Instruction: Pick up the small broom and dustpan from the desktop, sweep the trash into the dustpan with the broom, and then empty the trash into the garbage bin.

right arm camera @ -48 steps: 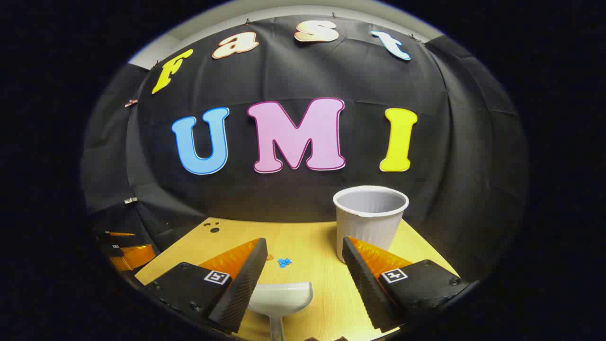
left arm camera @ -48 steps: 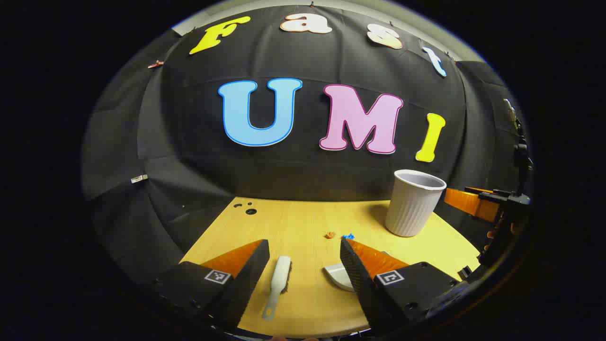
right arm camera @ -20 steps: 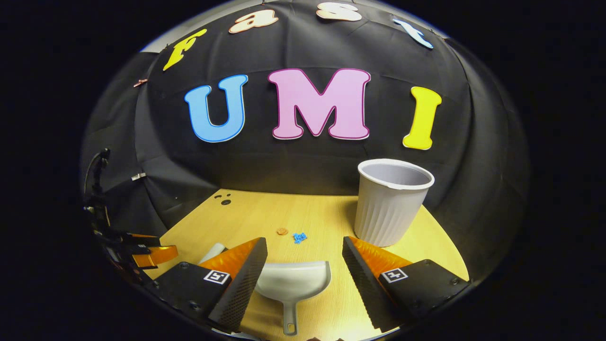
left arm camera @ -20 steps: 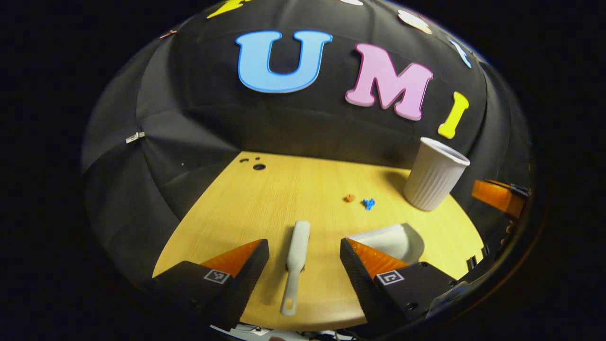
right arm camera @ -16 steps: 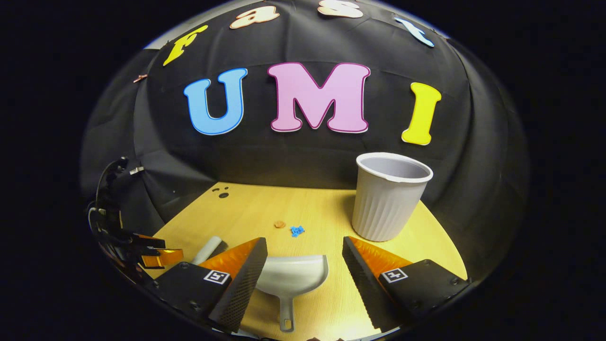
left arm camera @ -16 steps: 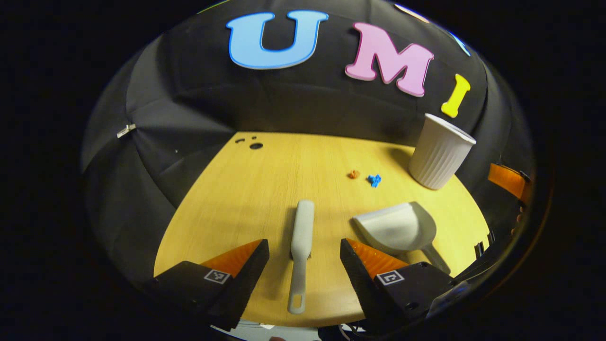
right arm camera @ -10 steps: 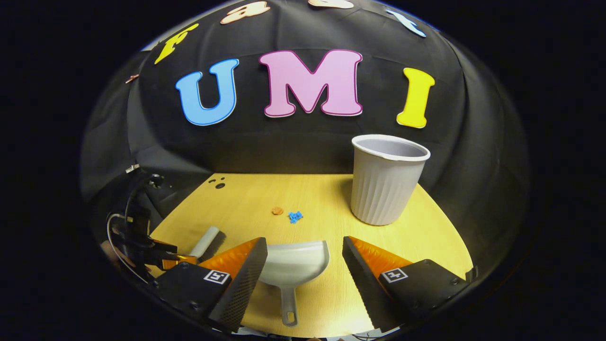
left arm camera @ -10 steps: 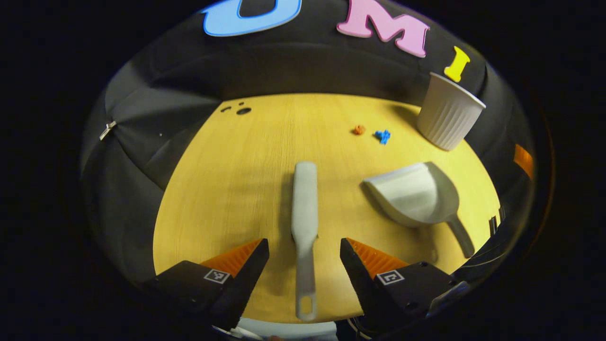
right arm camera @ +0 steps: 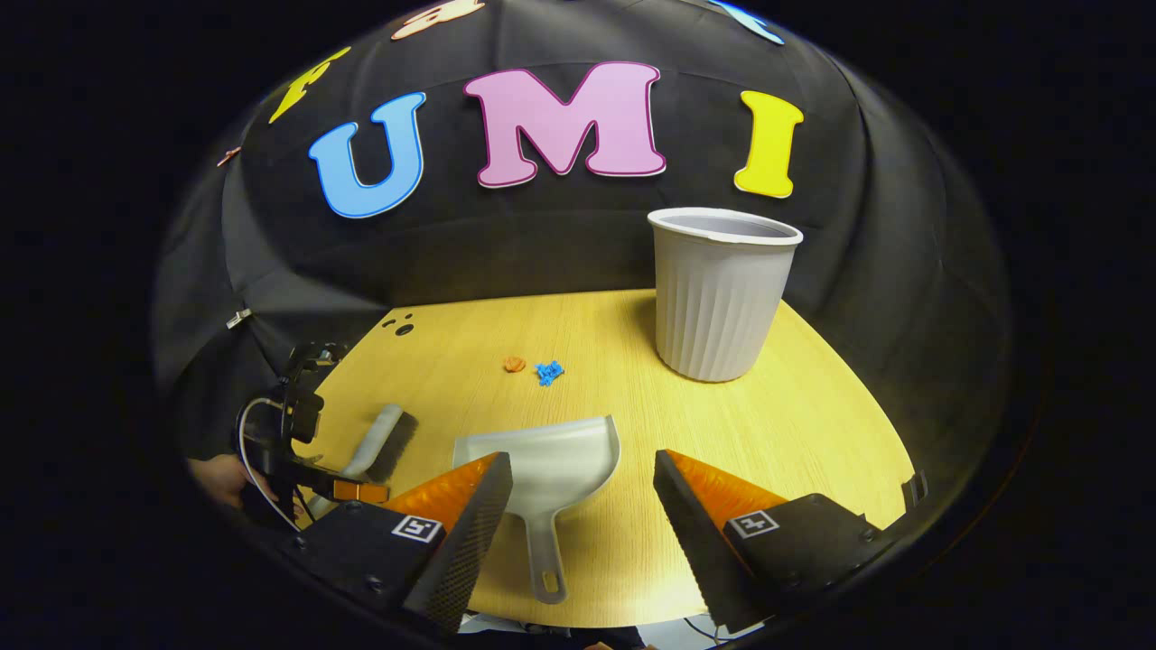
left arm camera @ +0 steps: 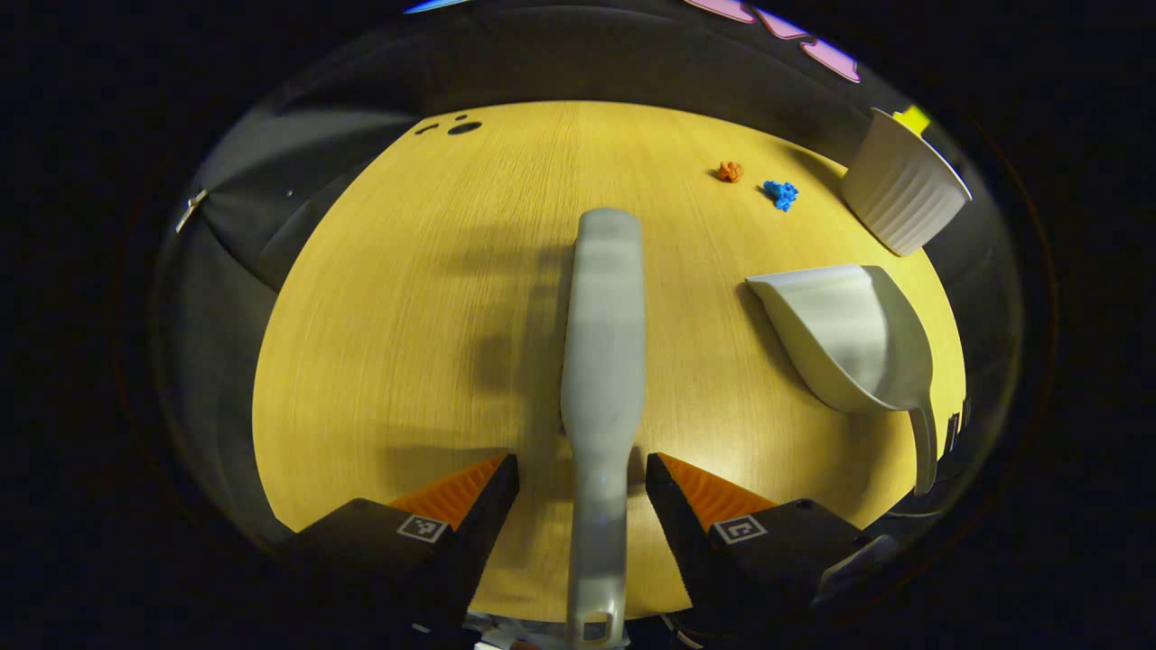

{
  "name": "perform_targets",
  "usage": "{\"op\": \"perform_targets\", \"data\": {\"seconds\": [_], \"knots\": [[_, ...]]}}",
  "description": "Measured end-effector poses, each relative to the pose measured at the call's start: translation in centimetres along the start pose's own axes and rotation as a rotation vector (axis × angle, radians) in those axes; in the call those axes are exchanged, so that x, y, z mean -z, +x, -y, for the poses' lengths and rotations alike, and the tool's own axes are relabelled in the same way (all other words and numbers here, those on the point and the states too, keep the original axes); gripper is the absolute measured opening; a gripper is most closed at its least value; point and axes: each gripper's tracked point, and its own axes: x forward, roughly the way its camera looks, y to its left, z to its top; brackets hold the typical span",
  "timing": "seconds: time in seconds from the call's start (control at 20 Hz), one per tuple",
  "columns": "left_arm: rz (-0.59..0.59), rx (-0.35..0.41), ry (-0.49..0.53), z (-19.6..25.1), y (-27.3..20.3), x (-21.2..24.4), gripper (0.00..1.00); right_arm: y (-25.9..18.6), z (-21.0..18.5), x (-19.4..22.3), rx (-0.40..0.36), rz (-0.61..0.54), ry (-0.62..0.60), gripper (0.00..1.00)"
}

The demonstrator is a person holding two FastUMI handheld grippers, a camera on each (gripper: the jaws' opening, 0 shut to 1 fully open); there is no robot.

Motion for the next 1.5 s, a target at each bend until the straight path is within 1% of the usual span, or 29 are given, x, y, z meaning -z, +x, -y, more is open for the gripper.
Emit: {"op": "perform_targets", "data": {"seconds": [0.05,0.15,0.2,0.3,0.35,0.4,0.5,0.55,0.7,0.8,0.9,1.0,1.1,1.15,1.25,1.4,1.5], "knots": [[0.012,-0.005,0.004,-0.1,0.3,-0.3,0.90,0.0,0.1,0.3,0.005,-0.005,-0.005,0.99],[0.007,-0.021,0.013,-0.1,0.6,-0.4,0.83,-0.1,-0.2,0.9,-0.002,-0.021,-0.003,0.99],[0.010,-0.024,0.018,0.1,0.3,-0.6,0.81,0.0,-0.3,1.2,-0.005,-0.031,-0.001,0.99],[0.014,-0.015,0.038,0.6,0.4,-0.6,0.72,0.3,-0.7,1.8,-0.016,-0.051,0.005,0.99],[0.015,-0.011,0.052,0.9,0.7,-0.7,0.65,0.5,-0.8,2.0,-0.021,-0.064,0.009,0.99],[0.023,-0.009,0.061,1.2,0.6,-0.9,0.62,0.6,-1.0,2.4,-0.024,-0.075,0.011,0.99],[0.033,-0.021,0.063,1.3,0.9,-1.0,0.39,0.9,-1.3,3.1,-0.025,-0.101,0.011,0.99],[0.037,-0.021,0.060,1.2,0.7,-1.0,0.31,1.2,-1.4,3.4,-0.025,-0.112,0.009,0.99],[0.073,0.001,0.032,1.2,0.6,-1.2,0.29,1.7,-1.9,4.7,-0.034,-0.150,0.002,0.99],[0.098,0.000,0.053,0.9,0.2,-1.2,0.27,2.1,-2.4,5.4,-0.051,-0.170,0.001,0.99],[0.170,-0.010,0.079,0.7,-1.0,-2.0,0.26,2.7,-2.5,6.1,-0.049,-0.189,-0.019,0.99],[0.221,0.001,0.081,0.9,-2.5,-2.5,0.25,3.3,-2.3,6.7,-0.042,-0.211,-0.043,0.99],[0.255,0.022,0.053,1.1,-4.0,-2.8,0.27,4.1,-1.8,7.5,-0.025,-0.238,-0.042,0.99],[0.273,0.039,0.031,1.4,-4.8,-2.9,0.25,4.4,-1.6,8.0,-0.016,-0.258,-0.037,0.99],[0.294,0.064,-0.014,1.6,-6.3,-2.6,0.25,5.1,-1.3,9.2,-0.002,-0.307,-0.027,0.99],[0.319,0.092,-0.064,1.7,-8.1,-2.1,0.25,5.7,-1.7,11.6,-0.020,-0.414,-0.002,0.99],[0.332,0.094,-0.079,1.4,-9.3,-1.6,0.25,6.1,-2.3,12.2,-0.031,-0.438,-0.010,0.99]]}}
